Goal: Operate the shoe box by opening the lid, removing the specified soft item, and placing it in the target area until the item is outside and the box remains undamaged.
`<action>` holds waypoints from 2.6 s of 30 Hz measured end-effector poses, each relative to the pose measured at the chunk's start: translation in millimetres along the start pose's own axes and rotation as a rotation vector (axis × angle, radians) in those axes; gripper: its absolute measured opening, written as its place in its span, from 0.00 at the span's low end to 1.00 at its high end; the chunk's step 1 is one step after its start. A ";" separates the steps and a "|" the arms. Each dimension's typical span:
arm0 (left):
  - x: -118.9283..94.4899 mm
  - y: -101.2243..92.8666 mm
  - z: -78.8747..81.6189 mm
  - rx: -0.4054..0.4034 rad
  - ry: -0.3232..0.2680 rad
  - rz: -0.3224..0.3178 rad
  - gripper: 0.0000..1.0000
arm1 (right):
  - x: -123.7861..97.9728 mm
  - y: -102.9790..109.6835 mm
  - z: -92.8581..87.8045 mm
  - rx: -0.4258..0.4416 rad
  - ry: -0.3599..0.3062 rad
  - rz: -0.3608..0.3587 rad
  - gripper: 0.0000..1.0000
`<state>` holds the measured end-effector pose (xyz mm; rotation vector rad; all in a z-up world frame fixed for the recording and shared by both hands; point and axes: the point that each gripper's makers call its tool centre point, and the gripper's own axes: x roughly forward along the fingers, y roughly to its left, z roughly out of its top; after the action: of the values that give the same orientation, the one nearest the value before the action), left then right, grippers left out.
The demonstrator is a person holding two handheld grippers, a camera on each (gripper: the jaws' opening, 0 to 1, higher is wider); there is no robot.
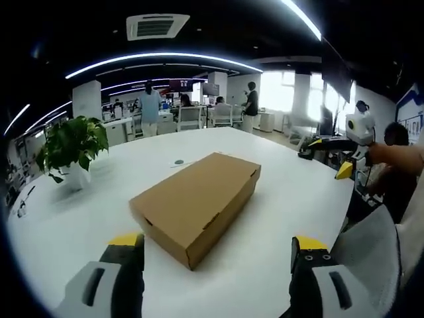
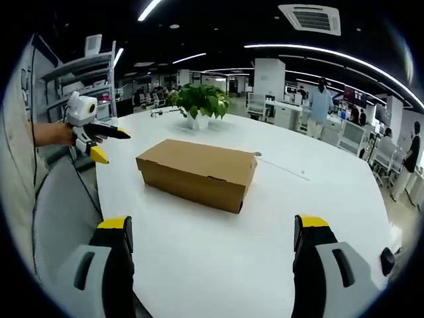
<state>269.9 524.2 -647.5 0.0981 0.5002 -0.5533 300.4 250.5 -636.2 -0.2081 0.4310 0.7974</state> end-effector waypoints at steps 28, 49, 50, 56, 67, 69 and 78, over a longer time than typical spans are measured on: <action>22.5 16.9 -28.0 -0.048 0.047 0.079 0.86 | 69.5 -17.8 -8.5 -0.088 0.022 0.170 0.85; 54.0 30.8 -32.5 -0.087 0.050 0.130 0.75 | 127.5 -36.8 1.5 -0.175 0.060 0.240 0.74; 54.7 31.7 -32.3 -0.091 0.050 0.137 0.74 | 130.3 -37.4 1.2 -0.173 0.064 0.242 0.73; 59.7 40.7 -29.5 -0.094 0.041 0.194 0.69 | 139.9 -39.7 -0.6 -0.181 0.082 0.245 0.68; 72.3 46.2 -28.1 -0.092 0.066 0.227 0.62 | 155.7 -49.3 -2.8 -0.173 0.110 0.210 0.53; 74.3 45.5 -29.1 -0.108 0.068 0.229 0.62 | 158.4 -47.8 -2.2 -0.174 0.110 0.210 0.52; 76.6 51.8 -33.1 -0.115 0.076 0.258 0.57 | 168.7 -41.5 -2.7 -0.179 0.121 0.237 0.48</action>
<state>339.3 538.8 -715.5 0.0729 0.5819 -0.2682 434.2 330.2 -713.5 -0.3781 0.5042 1.0614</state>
